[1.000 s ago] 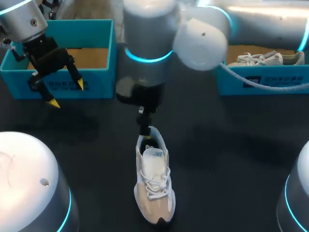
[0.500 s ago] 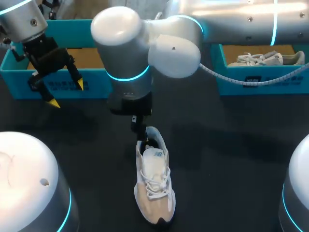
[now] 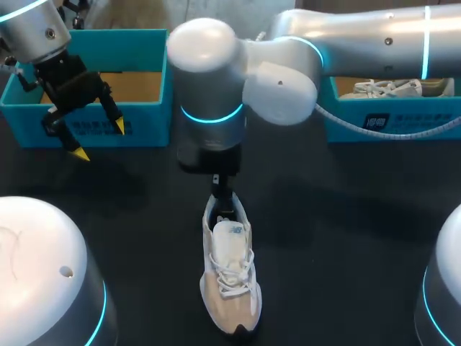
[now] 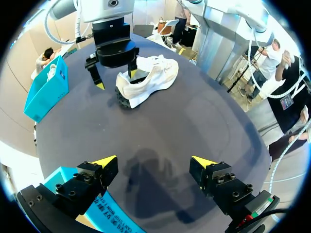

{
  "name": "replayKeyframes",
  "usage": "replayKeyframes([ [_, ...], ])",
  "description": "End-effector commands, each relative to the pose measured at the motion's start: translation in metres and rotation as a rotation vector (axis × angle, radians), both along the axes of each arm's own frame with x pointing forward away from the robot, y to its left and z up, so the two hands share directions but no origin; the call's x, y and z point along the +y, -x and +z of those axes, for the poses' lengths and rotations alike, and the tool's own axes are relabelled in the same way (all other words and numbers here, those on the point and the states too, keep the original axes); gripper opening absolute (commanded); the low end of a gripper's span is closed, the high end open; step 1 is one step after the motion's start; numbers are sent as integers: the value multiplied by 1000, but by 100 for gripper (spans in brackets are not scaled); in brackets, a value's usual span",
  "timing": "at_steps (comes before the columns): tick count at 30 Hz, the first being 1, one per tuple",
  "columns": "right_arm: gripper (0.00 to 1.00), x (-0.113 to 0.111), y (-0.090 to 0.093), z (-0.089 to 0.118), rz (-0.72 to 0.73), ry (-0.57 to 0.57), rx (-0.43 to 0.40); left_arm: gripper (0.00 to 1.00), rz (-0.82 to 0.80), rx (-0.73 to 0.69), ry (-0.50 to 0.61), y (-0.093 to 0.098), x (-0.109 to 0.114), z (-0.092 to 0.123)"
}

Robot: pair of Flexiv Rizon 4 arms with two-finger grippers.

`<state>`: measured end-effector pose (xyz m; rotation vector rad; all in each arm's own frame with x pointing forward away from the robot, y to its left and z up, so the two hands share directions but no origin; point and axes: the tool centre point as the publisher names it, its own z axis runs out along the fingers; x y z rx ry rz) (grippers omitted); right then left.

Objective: Take the shoe out of the shoebox, open the shoe tongue, remove and reinsert the insole, then place the shoe into the shoebox

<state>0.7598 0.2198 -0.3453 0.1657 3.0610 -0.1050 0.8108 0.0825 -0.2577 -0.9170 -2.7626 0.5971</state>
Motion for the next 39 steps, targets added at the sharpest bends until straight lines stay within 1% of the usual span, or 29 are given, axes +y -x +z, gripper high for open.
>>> replayKeyframes([
  [1, 100, -1, -6, -11, 6, -16, 12, 100, 0, -1, -2, 0, 1, 0],
  [6, 100, 1, -10, -17, 4, -29, 17, 100, 0, -1, -2, 0, 1, 0],
  [15, 100, 0, -6, -29, -19, -44, 41, 100, 0, -1, -2, 0, 1, 0],
  [16, 96, 0, -6, -30, -22, -43, 44, 100, 0, -1, -2, 0, 1, 0],
  [17, 89, 0, -5, -30, -24, -43, 44, 100, 0, -1, -2, 0, 1, 0],
  [18, 56, 0, -5, -31, -25, -44, 44, 100, 0, -1, -2, 0, 1, 0],
  [20, 15, 1, -3, -32, -38, -33, 46, 100, 0, -1, -2, 0, 1, 0],
  [21, 0, 1, -4, -35, -41, -30, 52, 100, 0, -1, -2, 0, 1, 0],
  [26, 0, 3, -1, -42, -48, -49, 75, 100, 0, -1, -2, 0, 1, 0],
  [30, 0, 4, 2, -38, -53, -68, 70, 100, 0, -1, -2, 0, 1, 0],
  [35, 0, 3, 3, -23, -70, -80, 48, 100, 0, -1, -2, 0, 1, 0],
  [37, 0, 2, 1, -12, -78, -76, 37, 100, 0, -1, -2, 0, 1, 0],
  [39, 0, -1, -4, 5, -93, -67, 28, 100, 0, -1, -2, 0, 1, 0],
])
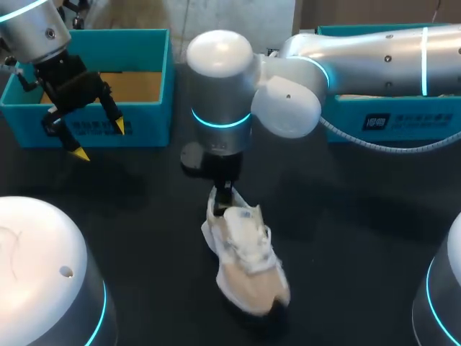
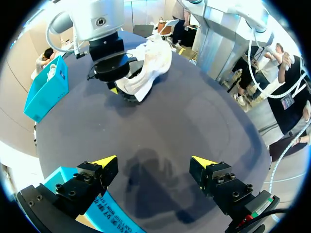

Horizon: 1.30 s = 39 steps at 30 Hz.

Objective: Take the shoe out of the shoebox, open the shoe tongue, remove and reinsert the insole, then place the shoe into the shoebox

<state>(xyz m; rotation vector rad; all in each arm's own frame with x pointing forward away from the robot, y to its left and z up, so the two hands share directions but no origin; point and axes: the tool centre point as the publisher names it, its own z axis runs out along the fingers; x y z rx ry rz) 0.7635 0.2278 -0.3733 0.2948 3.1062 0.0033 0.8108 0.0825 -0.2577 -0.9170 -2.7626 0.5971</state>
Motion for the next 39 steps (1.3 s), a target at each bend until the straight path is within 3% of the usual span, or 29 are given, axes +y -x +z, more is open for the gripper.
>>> replayKeyframes([
  [1, 0, -11, -2, 41, -16, 14, -27, 100, 0, -1, -2, 0, 1, 0],
  [5, 0, -18, -18, 80, -40, 47, -66, 100, 0, -1, -2, 0, 1, 0],
  [12, 0, -35, -61, 146, -83, 66, -124, 100, 0, -1, -2, 0, 1, 0],
  [29, 0, -35, -61, 146, -83, 66, -124, 100, 0, -1, -2, 0, 1, 0],
  [32, 0, -43, -86, 161, -61, 84, -187, 100, 0, -1, -2, 0, 1, 0],
  [39, 0, -93, -140, 206, 19, 110, -285, 100, 0, -1, -2, 0, 1, 0],
])
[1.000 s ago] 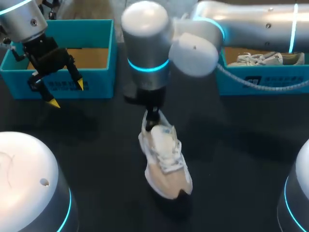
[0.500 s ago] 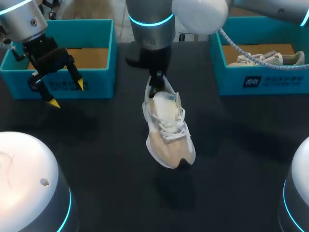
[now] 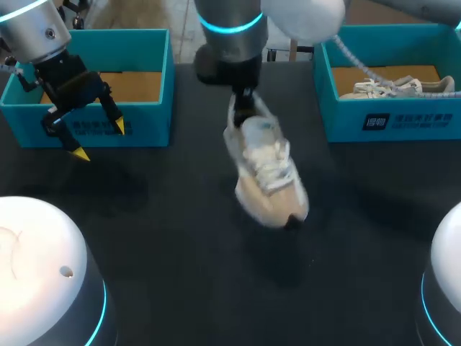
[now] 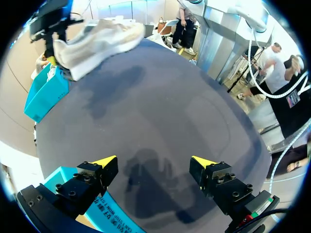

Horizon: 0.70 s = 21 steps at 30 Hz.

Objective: Take the shoe out of the shoebox, open the shoe tongue, remove and reinsert the insole, then place the shoe into the shoebox

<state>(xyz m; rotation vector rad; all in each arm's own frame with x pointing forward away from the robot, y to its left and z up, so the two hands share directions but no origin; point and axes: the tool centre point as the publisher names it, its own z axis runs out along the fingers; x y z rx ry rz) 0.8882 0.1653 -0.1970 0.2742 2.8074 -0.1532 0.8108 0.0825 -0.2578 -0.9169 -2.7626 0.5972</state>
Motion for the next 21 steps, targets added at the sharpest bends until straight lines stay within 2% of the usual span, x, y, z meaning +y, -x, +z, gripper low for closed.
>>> replayKeyframes([
  [1, 0, -38, -23, 34, 38, -17, 6, 100, 0, -1, -2, 0, 1, 0],
  [5, 0, -70, -48, 53, 34, 12, -11, 100, 0, -1, -2, 0, 1, 0],
  [10, 0, -104, -79, 69, 27, -10, -11, 100, 0, -1, -2, 0, 1, 0],
  [21, 0, -104, -79, 69, 27, -10, -11, 100, 0, -1, -2, 0, 1, 0],
])
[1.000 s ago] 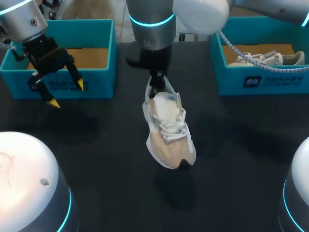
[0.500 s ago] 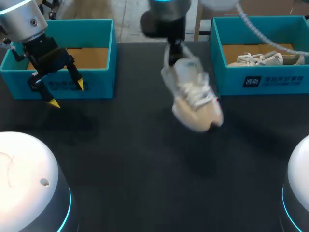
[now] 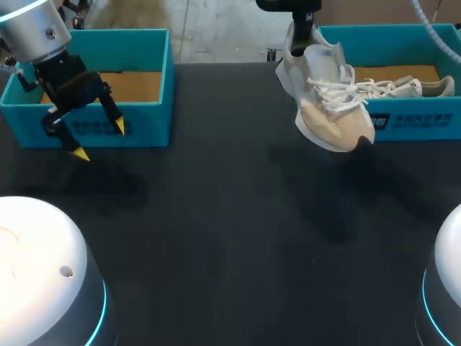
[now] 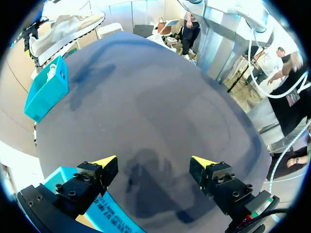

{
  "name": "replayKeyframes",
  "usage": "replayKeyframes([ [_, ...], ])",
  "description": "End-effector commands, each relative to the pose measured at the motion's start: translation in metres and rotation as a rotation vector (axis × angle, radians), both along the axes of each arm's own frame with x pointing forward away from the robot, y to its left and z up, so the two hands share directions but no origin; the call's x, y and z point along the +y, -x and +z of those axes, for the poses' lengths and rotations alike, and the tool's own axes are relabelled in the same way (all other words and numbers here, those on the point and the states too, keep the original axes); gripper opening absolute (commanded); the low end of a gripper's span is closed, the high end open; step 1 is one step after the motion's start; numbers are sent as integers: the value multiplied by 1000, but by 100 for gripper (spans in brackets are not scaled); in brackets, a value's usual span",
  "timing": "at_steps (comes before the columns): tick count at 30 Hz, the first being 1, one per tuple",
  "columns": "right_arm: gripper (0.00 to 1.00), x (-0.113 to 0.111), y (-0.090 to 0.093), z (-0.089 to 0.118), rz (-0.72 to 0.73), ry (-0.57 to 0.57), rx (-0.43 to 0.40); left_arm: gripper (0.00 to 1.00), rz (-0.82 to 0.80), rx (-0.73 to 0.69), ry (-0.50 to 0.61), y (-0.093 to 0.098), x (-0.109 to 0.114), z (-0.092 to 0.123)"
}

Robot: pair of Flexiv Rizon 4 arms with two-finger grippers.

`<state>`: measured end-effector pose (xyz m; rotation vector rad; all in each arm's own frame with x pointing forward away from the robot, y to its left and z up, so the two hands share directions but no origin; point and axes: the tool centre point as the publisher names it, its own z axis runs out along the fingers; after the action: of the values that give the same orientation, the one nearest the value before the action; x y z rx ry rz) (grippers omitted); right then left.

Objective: Take the shoe out of the shoebox, open the shoe tongue, remove and reinsert the insole, then place the shoe into the shoebox

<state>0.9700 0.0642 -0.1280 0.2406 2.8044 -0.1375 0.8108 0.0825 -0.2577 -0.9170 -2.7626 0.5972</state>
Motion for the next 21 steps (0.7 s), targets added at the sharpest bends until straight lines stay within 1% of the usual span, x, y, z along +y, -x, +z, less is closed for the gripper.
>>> replayKeyframes([
  [1, 0, -2, 3, 1, 2, -3, -5, 100, 0, -1, -2, 0, 1, 0],
  [3, 0, -2, 3, 1, 2, -3, -5, 100, 0, -1, -2, 0, 1, 0],
  [5, 0, -2, 3, 1, 2, -3, -5, 100, 91, 29, -27, -8, 1, 0],
  [7, 0, -12, -14, 2, -4, -6, -10, 100, 226, 62, -97, -19, 2, -2],
  [10, 0, -34, -44, 14, -34, 40, -61, 100, 405, 121, -150, -33, 9, -1],
  [11, 0, -41, -53, 18, -46, 51, -70, 100, 461, 128, -162, -37, 12, 1],
  [13, 0, -55, -70, 25, -70, 73, -90, 100, 622, 144, -234, -44, 19, 4],
  [14, 0, -63, -79, 28, -81, 81, -92, 100, 677, 158, -235, -46, 23, 7],
  [16, 0, -78, -93, 34, -107, 76, -107, 100, 885, 190, -332, -52, 30, 8],
  [17, 0, -85, -100, 37, -117, 79, -110, 100, 954, 186, -352, -52, 34, 10],
  [18, 0, -93, -107, 40, -126, 55, -116, 100, 1032, 209, -382, -51, 37, 12],
  [20, 0, -107, -119, 44, -147, 45, -123, 100, 1174, 270, -419, -51, 44, 15],
  [21, 0, -114, -126, 45, -150, 12, -122, 100, 1269, 283, -455, -50, 47, 16],
])
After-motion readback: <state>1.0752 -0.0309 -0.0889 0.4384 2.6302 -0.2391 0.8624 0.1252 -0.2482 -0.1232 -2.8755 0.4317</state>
